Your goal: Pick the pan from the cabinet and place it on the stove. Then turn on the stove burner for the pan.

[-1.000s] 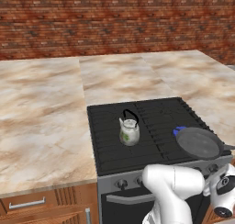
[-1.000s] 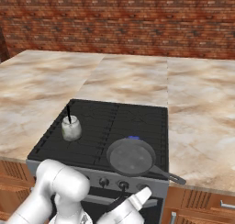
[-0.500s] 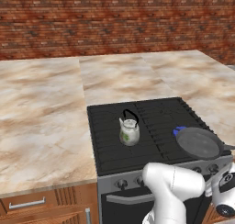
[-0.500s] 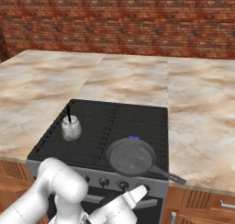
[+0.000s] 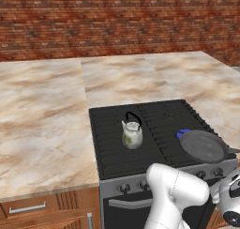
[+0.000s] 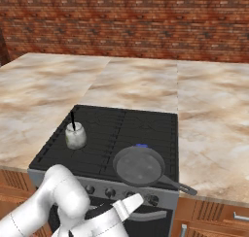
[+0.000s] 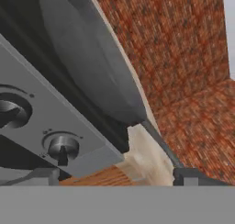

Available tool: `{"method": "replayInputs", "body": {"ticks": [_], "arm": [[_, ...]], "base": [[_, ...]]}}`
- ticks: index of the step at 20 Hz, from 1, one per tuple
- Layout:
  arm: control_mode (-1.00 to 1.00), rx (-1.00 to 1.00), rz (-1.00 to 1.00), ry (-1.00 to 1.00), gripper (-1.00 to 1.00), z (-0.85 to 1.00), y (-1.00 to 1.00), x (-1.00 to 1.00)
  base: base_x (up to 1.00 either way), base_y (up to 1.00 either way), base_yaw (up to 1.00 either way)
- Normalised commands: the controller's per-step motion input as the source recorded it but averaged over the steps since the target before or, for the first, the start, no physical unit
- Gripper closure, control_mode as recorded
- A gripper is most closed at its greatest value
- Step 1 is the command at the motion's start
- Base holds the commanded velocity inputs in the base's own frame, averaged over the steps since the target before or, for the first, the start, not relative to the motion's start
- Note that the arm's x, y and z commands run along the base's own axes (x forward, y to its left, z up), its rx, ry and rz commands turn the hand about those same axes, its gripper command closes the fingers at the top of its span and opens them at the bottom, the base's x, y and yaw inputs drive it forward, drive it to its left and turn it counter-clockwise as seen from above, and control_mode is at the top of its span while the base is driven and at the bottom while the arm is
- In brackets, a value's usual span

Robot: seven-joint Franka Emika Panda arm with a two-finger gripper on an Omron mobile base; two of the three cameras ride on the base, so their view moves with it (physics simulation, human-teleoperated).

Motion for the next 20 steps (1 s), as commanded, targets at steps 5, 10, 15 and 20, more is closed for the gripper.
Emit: {"method": "replayInputs", "body": {"ticks": [5,10,15,20], "arm": [[-1.0,-0.04,0.0,-0.03,-1.0,0.55,0.27,-0.64],[-1.0,-0.06,0.01,-0.01,-1.0,0.57,0.3,-0.51],[-1.0,-0.06,0.02,0.0,-1.0,0.45,0.29,-0.44],[-1.0,-0.04,0.02,0.0,-1.0,0.25,0.28,-0.34]], "base": [[0.0,0.0,0.0],[0.0,0.0,0.0],[0.0,0.0,0.0],[0.0,0.0,0.0]]}}
